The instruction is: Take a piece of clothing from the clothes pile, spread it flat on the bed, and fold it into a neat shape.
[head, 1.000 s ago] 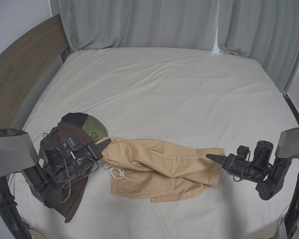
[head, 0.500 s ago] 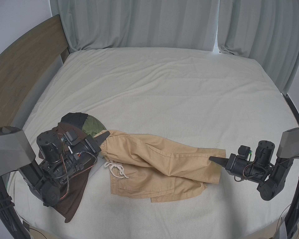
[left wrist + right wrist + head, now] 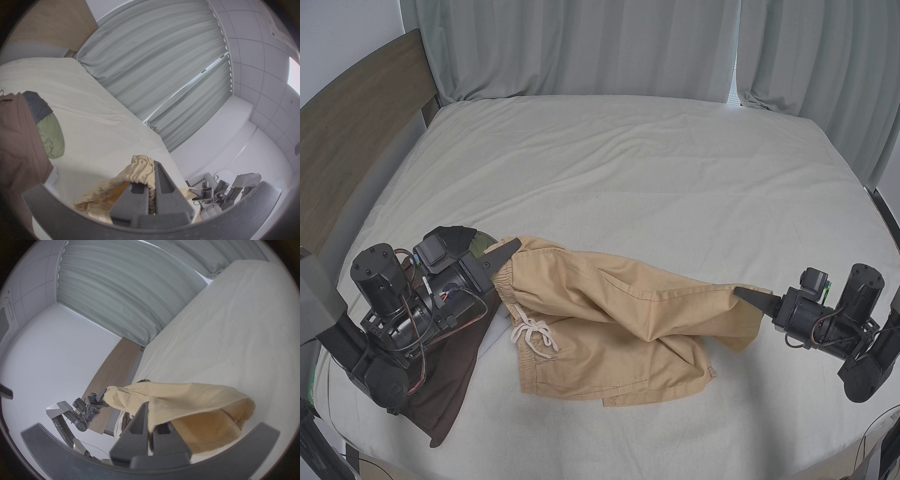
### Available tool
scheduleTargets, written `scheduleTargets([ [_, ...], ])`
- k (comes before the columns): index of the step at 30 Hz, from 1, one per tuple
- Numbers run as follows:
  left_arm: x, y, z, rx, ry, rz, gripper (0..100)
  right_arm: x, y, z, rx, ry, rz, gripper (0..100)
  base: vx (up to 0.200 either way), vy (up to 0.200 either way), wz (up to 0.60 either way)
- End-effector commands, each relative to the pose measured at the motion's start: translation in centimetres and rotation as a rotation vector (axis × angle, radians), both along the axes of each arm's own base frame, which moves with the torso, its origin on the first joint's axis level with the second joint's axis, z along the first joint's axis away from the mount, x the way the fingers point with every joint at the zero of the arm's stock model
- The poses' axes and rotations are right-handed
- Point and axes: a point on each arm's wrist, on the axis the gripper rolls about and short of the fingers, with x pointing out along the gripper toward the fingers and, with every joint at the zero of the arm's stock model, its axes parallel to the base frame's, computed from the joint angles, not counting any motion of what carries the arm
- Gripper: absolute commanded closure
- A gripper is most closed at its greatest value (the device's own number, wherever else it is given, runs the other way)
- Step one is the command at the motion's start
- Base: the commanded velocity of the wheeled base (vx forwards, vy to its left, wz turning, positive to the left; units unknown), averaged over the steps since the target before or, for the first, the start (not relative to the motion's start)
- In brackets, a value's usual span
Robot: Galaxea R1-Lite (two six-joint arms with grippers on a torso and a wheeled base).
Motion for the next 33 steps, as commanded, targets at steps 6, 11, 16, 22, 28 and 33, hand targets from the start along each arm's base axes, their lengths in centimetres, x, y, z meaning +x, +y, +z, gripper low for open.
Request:
scheduleTargets([
  [6, -0.7, 0.7, 1.6, 0.083, -0.131, -0.021, 100, -1.2, -0.2, 2.7, 0.024, -0.104, 0.005, 100, 0.0, 0.0, 0.0],
  [11, -0.5, 1.4, 2.0, 0.145, -0.197, -0.009, 100, -1.7, -0.5, 3.8, 0.035, -0.141, 0.017, 100, 0.0, 0.0, 0.0],
  [16, -0.3, 1.5, 2.5, 0.141, -0.221, -0.005, 100, -1.8, -0.7, 4.2, 0.039, -0.16, 0.025, 100, 0.0, 0.0, 0.0],
  [22, 0.0, 1.9, 2.8, 0.143, -0.235, 0.013, 100, -1.4, -1.7, 4.4, 0.037, -0.167, -0.015, 100, 0.0, 0.0, 0.0],
  [28, 0.4, 2.4, 2.6, 0.144, -0.229, 0.033, 100, -0.7, -2.8, 4.5, 0.035, -0.179, -0.057, 100, 0.0, 0.0, 0.0],
  [33, 0.5, 2.6, 2.5, 0.146, -0.224, 0.04, 100, -0.6, -3.1, 4.6, 0.035, -0.181, -0.063, 100, 0.0, 0.0, 0.0],
])
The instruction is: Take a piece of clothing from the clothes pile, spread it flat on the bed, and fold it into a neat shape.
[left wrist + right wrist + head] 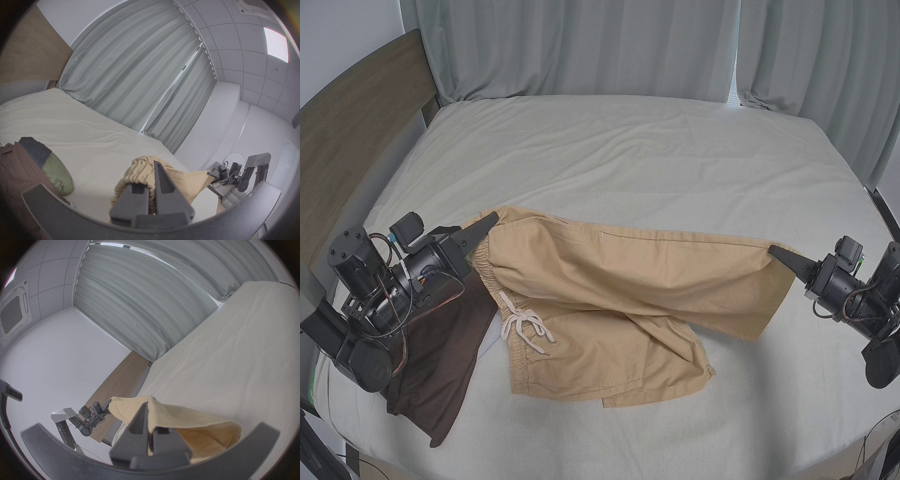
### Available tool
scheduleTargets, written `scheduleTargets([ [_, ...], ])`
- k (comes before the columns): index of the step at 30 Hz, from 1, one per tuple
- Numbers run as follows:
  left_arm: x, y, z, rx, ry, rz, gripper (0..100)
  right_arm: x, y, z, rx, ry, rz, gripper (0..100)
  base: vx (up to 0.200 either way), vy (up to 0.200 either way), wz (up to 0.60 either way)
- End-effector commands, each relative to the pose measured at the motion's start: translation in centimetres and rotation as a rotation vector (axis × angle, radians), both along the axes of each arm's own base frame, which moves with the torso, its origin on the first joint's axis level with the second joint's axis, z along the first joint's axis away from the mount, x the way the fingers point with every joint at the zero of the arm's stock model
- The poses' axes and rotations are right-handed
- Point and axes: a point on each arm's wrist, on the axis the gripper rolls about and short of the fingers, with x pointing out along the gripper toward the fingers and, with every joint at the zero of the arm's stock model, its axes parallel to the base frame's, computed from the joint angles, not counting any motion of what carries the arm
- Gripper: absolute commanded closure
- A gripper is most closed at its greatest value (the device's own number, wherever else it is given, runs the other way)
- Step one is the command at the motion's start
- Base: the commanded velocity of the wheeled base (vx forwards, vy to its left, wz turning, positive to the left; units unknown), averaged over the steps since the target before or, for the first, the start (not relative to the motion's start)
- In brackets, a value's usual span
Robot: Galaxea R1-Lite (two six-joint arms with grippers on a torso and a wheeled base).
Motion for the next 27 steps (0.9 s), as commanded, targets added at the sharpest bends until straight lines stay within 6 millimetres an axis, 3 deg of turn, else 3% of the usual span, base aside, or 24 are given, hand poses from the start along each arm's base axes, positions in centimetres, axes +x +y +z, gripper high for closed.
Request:
scheduleTargets([
  [1, 0.1, 0.2, -0.2, 0.0, 0.004, 0.006, 100, 0.2, -0.2, 0.0, 0.0, 0.0, -0.009, 100, 0.0, 0.0, 0.0],
  [27, 0.9, 0.8, -0.9, 0.005, 0.023, 0.034, 100, 1.0, -1.6, 0.4, 0.002, -0.023, -0.064, 100, 0.0, 0.0, 0.0],
])
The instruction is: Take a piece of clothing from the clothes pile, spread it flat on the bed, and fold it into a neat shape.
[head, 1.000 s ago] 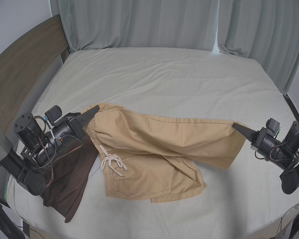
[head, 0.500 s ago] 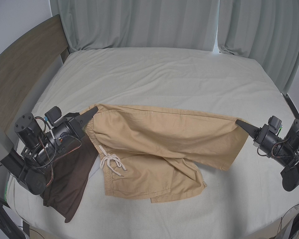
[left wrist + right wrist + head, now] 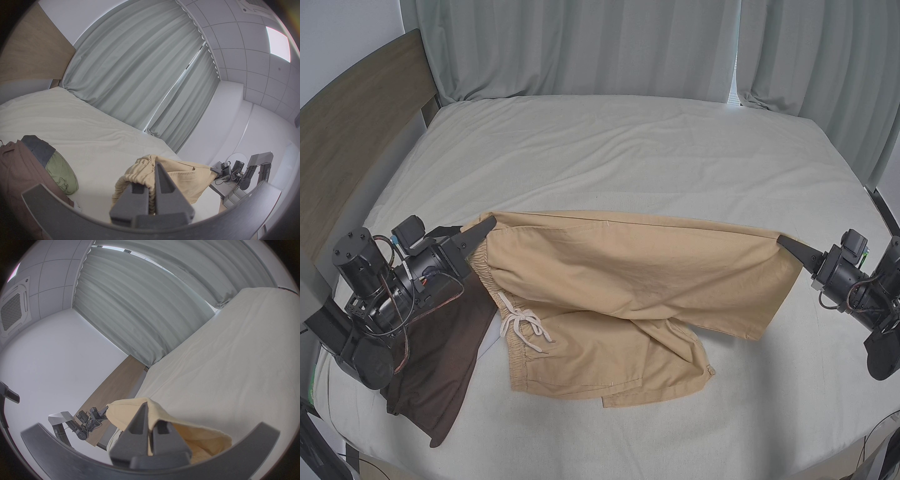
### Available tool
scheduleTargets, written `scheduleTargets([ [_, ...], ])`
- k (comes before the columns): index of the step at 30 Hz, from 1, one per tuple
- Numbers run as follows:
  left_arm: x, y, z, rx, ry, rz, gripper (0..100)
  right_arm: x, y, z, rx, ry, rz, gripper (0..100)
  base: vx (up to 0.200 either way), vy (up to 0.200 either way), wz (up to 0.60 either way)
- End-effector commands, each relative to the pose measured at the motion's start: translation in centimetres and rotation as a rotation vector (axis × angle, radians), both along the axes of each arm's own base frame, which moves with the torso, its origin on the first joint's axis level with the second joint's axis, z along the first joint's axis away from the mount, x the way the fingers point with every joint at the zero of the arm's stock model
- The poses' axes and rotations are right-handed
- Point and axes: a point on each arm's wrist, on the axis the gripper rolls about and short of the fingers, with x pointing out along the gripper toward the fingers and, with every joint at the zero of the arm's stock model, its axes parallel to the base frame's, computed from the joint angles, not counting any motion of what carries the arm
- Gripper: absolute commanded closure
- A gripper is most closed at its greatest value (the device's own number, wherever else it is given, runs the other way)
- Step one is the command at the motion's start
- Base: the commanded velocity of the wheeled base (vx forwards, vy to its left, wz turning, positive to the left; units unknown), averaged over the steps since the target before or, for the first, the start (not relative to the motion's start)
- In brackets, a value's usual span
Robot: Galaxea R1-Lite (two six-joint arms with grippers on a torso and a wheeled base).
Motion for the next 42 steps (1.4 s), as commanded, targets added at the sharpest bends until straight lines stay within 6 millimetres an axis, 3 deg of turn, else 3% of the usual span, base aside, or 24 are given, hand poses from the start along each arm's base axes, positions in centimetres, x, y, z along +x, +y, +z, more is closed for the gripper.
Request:
scheduleTargets([
  [1, 0.1, 0.0, -0.1, 0.0, 0.002, 0.002, 100, 0.1, 0.0, -0.1, 0.0, 0.003, 0.002, 100, 0.0, 0.0, 0.0],
  [8, -0.1, 0.1, -0.2, 0.001, 0.006, 0.003, 100, 0.3, 0.2, 0.0, -0.004, -0.006, 0.001, 100, 0.0, 0.0, 0.0],
  [13, 0.5, 0.0, -0.7, 0.003, 0.019, 0.013, 100, 2.7, 0.1, -0.3, -0.002, -0.016, -0.013, 100, 0.0, 0.0, 0.0],
  [19, 2.0, 0.0, 0.1, -0.016, -0.025, 0.04, 100, 4.8, 0.2, -1.2, -0.002, -0.005, -0.012, 100, 0.0, 0.0, 0.0],
  [28, 4.5, -0.3, -2.7, -0.006, 0.035, 0.076, 100, 8.6, 0.2, -2.7, -0.001, -0.012, -0.014, 100, 0.0, 0.0, 0.0],
  [36, 7.1, -0.7, -3.3, -0.027, 0.01, 0.11, 100, 11.1, 0.4, -3.5, 0.0, -0.035, -0.008, 100, 0.0, 0.0, 0.0],
  [42, 9.6, -0.4, -5.0, -0.028, 0.013, 0.135, 100, 13.3, 0.3, -5.0, 0.0, -0.035, -0.011, 100, 0.0, 0.0, 0.0],
])
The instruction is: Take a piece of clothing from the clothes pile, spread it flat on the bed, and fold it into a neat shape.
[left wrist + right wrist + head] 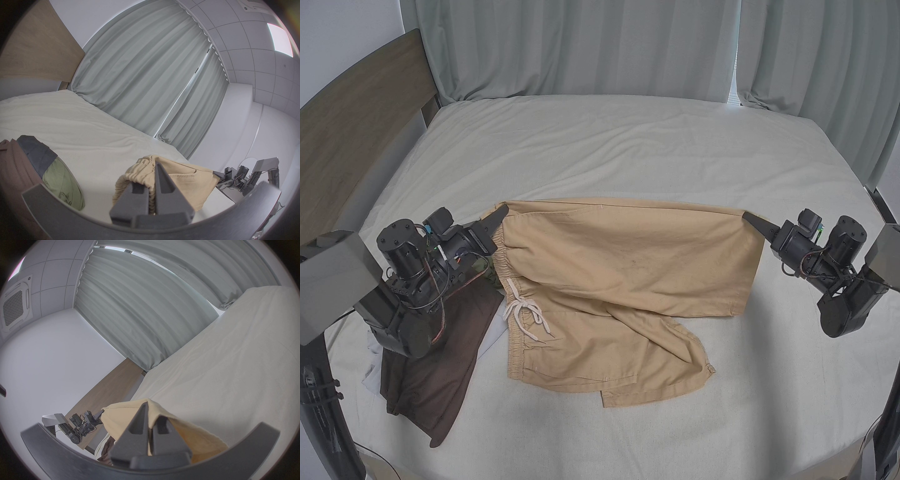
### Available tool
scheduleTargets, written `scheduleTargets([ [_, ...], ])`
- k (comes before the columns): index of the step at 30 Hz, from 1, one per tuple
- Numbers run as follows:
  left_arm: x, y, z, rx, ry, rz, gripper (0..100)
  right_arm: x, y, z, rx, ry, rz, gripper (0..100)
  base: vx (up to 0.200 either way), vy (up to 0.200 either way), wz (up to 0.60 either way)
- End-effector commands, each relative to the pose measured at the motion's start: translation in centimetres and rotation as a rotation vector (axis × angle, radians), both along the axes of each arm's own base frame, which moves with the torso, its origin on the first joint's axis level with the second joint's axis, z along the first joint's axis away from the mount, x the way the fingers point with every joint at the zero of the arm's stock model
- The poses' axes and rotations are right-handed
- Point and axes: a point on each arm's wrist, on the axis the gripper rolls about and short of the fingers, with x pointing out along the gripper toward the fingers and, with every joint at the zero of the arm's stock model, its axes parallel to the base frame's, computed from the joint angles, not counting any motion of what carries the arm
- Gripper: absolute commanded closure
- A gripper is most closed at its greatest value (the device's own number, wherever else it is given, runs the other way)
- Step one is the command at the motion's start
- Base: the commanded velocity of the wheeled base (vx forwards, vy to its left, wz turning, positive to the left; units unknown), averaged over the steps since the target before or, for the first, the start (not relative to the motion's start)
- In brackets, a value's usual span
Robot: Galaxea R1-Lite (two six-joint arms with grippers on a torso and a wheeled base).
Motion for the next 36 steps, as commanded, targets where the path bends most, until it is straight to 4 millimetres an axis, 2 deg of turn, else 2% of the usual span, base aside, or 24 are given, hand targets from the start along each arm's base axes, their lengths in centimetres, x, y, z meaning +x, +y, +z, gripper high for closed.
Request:
scheduleTargets([
  [1, 2.1, 0.4, -2.4, 0.004, 0.031, 0.018, 100, 1.9, 0.0, -2.4, 0.0, 0.036, -0.001, 100, 0.0, 0.0, 0.0],
  [9, 4.2, 0.8, -3.7, -0.001, 0.019, 0.035, 100, 3.8, 0.0, -3.9, 0.004, 0.036, -0.002, 100, 0.0, 0.0, 0.0],
  [19, 6.7, 0.5, -4.2, -0.046, -0.022, 0.046, 100, 6.0, 0.2, -5.4, 0.012, 0.023, 0.003, 100, 0.0, 0.0, 0.0],
  [26, 7.5, 0.2, -4.8, -0.053, -0.031, 0.043, 100, 7.1, 0.1, -5.5, 0.013, -0.008, 0.0, 100, 0.0, 0.0, 0.0],
  [35, 8.0, 0.4, -5.4, -0.053, -0.027, 0.041, 100, 7.3, 0.0, -5.5, 0.014, -0.014, -0.002, 100, 0.0, 0.0, 0.0],
  [36, 8.2, 0.4, -5.5, -0.054, -0.033, 0.041, 0, 7.5, 0.1, -5.3, 0.014, -0.023, 0.0, 0, 0.0, 0.0, 0.0],
])
